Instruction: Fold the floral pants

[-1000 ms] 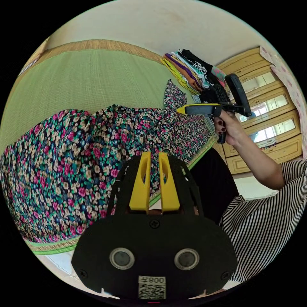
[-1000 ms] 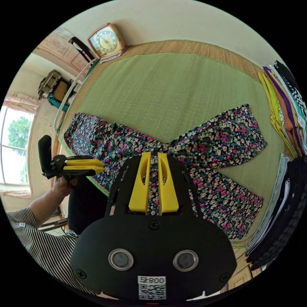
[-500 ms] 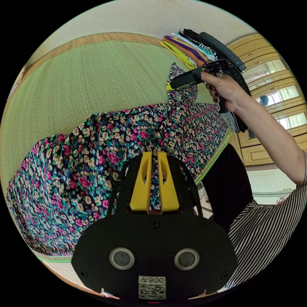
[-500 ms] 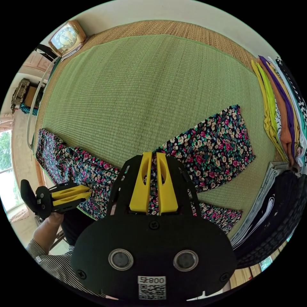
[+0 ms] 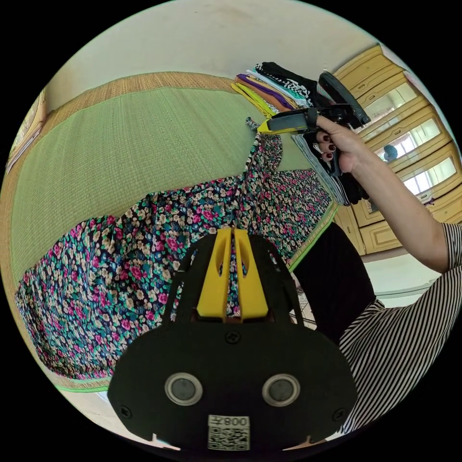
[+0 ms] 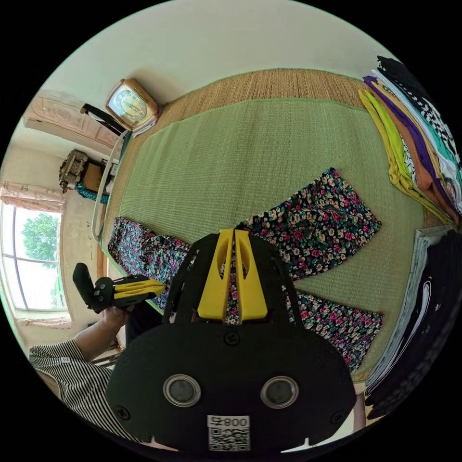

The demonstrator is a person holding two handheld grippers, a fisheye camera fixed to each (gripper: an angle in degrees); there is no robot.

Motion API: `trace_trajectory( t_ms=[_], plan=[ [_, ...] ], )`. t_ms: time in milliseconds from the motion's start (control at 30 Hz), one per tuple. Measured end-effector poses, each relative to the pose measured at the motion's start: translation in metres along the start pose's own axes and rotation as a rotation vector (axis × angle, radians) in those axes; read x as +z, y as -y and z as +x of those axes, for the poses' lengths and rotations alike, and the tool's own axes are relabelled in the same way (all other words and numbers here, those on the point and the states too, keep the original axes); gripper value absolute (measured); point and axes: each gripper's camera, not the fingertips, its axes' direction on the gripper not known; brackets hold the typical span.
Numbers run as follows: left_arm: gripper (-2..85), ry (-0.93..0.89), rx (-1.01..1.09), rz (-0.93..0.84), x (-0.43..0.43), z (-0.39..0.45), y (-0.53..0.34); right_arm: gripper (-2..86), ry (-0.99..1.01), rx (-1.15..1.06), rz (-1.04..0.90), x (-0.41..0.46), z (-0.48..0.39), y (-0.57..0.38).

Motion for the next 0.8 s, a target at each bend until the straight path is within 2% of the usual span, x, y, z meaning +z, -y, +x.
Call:
trace_trajectory(
  t_ms=[267, 500, 800],
  plan=[
    [0.8, -0.011, 0.086, 0.005, 0.028, 0.036, 0.016, 0.1, 0.126, 0.038, 0.122, -0.037, 0.049, -0.085],
    [0.4, 0.034, 0.201, -0.12, 0.076, 0.071, 0.033, 0.2, 0.175, 0.136, 0.089, -0.014, 0.098, -0.158],
    [0.4, 0.057, 0.221, -0.221, 0.125, 0.094, 0.056, 0.2, 0.174, 0.145, 0.072, 0.01, 0.117, -0.202]
  ],
)
